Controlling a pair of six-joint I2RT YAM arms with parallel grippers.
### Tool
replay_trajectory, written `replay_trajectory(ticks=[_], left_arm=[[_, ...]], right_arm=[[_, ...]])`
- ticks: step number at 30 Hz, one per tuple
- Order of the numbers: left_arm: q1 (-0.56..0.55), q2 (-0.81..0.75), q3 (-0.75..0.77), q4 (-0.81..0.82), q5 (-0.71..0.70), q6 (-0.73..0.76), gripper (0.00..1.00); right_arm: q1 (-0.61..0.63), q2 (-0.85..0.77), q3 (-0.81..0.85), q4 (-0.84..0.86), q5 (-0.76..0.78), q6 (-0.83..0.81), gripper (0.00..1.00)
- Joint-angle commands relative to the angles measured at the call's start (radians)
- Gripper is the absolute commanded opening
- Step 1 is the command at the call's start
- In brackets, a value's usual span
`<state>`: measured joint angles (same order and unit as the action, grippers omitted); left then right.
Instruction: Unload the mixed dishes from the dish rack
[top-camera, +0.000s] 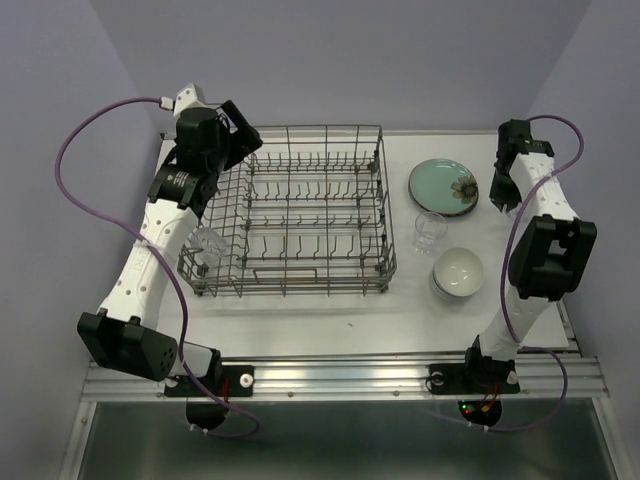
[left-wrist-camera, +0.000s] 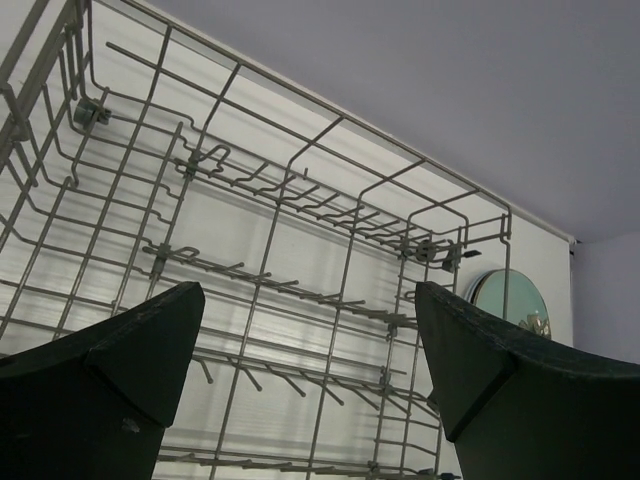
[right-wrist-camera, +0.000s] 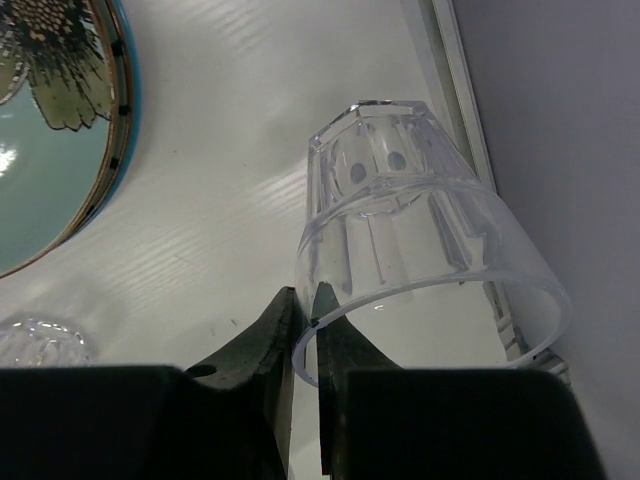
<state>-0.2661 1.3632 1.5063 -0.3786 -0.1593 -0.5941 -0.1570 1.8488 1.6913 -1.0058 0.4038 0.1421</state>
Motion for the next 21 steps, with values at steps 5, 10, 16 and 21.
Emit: replay_trajectory(ticks=[5, 10, 16, 21], left_arm=[[0.016, -0.001, 0.057, -0.042, -0.039, 0.027, 0.99], [0.018, 0.002, 0.055, -0.059, -0.042, 0.022, 0.99], [0.018, -0.003, 0.051, -0.072, -0.060, 0.017, 0.99], [0.019, -0.004, 0.048, -0.089, -0.077, 0.019, 0.99]], right_arm=[[-0.035, 0.067, -0.028, 0.036, -0.032, -0.071, 0.02], [-0.044, 0.096, -0.044, 0.075, -0.146, -0.084, 0.04], [-0.044, 0.125, -0.045, 0.075, -0.154, -0.088, 0.14], [-0.044, 0.127, -0.036, 0.068, -0.120, -0.075, 0.31]])
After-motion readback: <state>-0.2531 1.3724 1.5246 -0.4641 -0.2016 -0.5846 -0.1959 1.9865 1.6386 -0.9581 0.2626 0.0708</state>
